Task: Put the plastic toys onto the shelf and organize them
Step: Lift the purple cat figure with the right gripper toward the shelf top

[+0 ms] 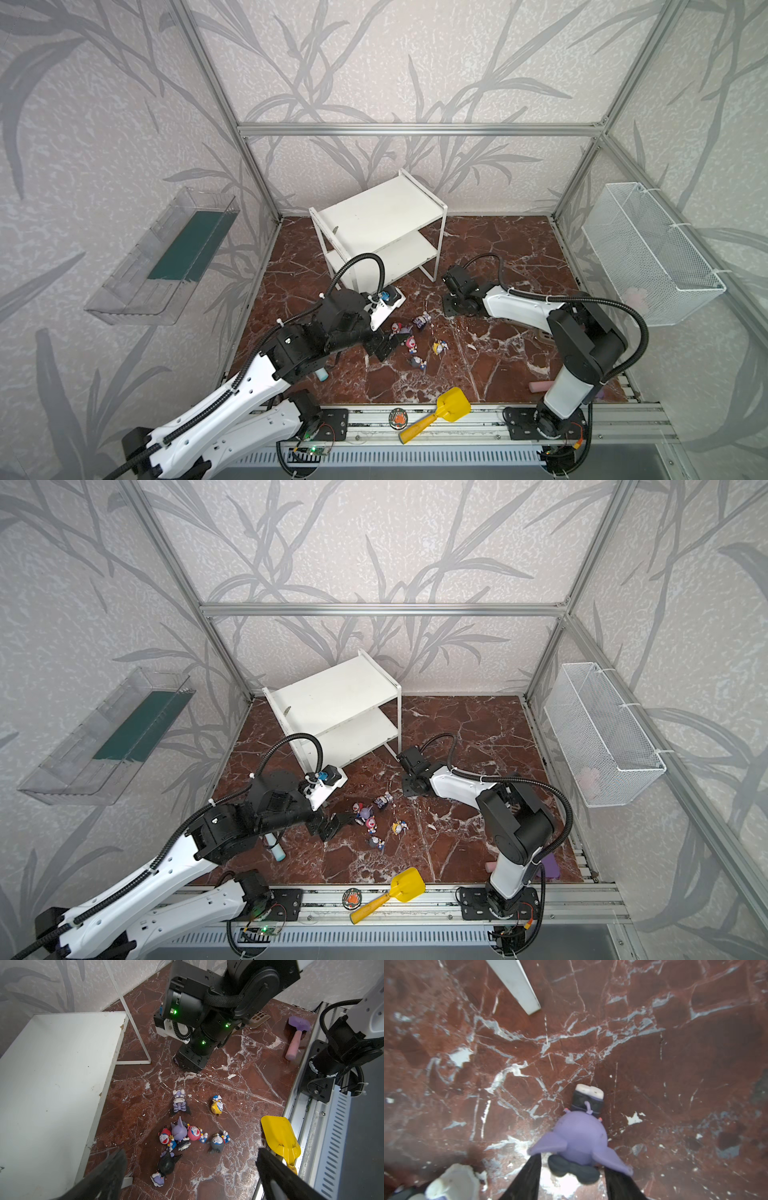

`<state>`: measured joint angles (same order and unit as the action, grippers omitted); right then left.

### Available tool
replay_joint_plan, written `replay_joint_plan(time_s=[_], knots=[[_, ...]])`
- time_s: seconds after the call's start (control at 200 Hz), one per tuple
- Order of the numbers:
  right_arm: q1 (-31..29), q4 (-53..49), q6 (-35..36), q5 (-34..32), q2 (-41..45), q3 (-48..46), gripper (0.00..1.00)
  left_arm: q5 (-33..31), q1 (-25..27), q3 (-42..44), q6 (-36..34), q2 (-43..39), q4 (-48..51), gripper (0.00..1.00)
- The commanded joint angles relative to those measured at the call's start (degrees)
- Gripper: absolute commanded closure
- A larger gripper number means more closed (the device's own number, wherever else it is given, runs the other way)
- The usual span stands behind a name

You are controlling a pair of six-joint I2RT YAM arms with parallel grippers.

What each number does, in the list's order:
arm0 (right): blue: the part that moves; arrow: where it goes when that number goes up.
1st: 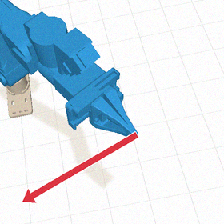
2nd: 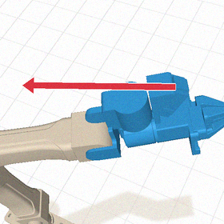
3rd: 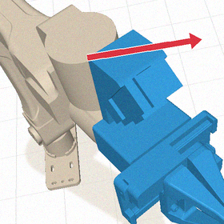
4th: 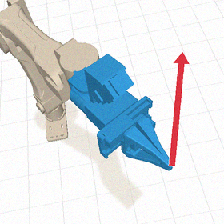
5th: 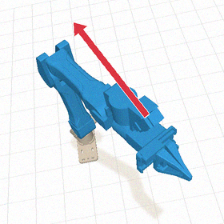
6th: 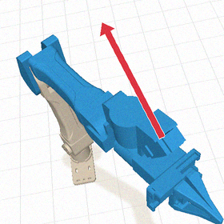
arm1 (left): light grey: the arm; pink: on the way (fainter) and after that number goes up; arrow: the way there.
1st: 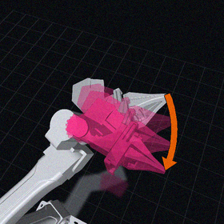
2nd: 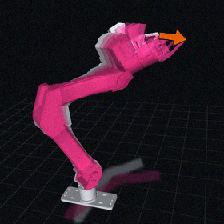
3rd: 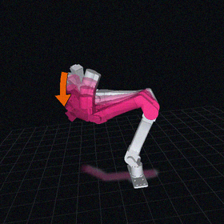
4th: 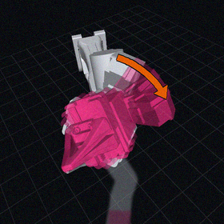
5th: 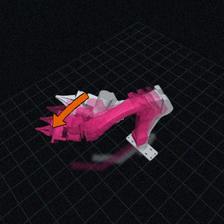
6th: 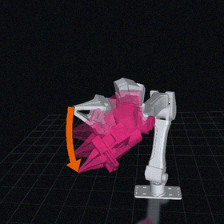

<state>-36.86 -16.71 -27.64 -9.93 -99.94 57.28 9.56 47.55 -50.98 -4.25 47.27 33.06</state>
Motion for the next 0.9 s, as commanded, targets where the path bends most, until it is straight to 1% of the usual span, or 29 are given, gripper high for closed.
replay_joint_plan(time_s=[0.0,0.215,0.435,0.635,0.65,0.75,0.895], knots=[[-0.2,-2.2,-0.9,-2.8,-1.5,2.7,0.53,0.8,-0.2,-2.0,0.9,0.2,1.2,0.01],[-0.1,-2.2,-1.0,-3.6,-3.4,3.7,0.59,1.1,0.0,-2.6,1.8,0.9,2.0,0.01],[-0.1,-1.8,-0.1,-3.9,-2.4,3.2,0.73,1.1,0.3,-2.5,3.8,0.2,2.5,0.01],[-0.2,-1.5,3.8,-4.8,1.8,0.8,0.77,-0.5,0.5,-1.3,4.8,-1.4,3.1,0.01],[-0.2,-1.4,4.3,-4.7,3.5,0.6,0.78,-0.6,0.5,-1.2,4.9,-1.5,3.1,0.01],[-0.2,-2.1,8.0,-3.7,7.7,-0.4,0.79,-1.2,0.5,-1.1,5.3,-2.0,3.8,0.01],[-0.2,-6.9,13.7,-2.5,15.3,-0.2,0.80,-2.7,0.5,-1.4,5.7,-2.5,5.4,0.01]])
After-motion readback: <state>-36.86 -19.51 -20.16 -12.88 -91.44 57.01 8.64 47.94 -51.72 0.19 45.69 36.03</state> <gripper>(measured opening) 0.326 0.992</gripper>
